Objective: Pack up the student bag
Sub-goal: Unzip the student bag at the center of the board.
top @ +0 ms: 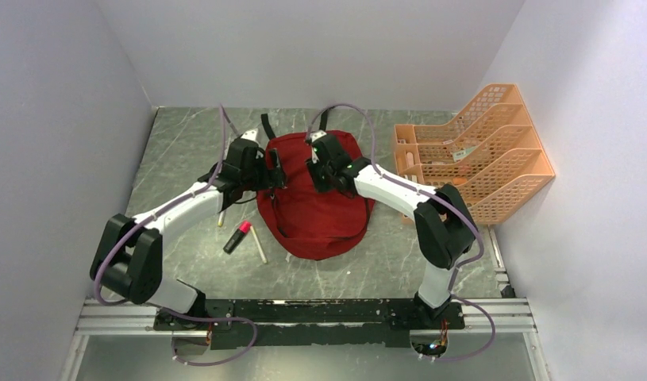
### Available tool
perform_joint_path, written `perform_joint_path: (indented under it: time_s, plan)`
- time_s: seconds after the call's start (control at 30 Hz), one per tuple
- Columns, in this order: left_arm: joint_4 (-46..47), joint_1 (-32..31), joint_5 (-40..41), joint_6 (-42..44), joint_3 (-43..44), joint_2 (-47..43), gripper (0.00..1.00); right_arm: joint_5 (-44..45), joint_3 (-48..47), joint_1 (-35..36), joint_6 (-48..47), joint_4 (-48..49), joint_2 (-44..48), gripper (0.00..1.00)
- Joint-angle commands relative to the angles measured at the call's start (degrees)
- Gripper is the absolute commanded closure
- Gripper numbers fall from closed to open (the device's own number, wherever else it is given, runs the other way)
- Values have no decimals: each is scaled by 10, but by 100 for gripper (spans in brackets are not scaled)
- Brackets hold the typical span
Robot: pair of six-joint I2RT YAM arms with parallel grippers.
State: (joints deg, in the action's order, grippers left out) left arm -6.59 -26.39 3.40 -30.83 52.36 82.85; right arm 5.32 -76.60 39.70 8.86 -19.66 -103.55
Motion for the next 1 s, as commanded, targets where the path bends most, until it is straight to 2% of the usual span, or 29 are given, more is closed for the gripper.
perform_joint_path:
  time_s: [0.0, 0.37, 0.6, 0.73, 0.97]
  plan:
    - [18, 4, -41, 19, 40, 33, 13, -28, 54, 8, 11, -16, 16, 65]
    - [56, -5, -118, 31, 54, 72, 25, -63, 165, 13, 45, 61, 46, 67]
    - [51, -37, -76, 69, 48, 54, 23, -55, 183, 13, 63, 128, 119, 65]
    - [35, -54, -36, 93, 51, 46, 22, -20, 197, 9, 85, 167, 156, 61]
    - [30, -55, -35, 102, 45, 36, 21, -24, 188, -16, 117, 185, 140, 61]
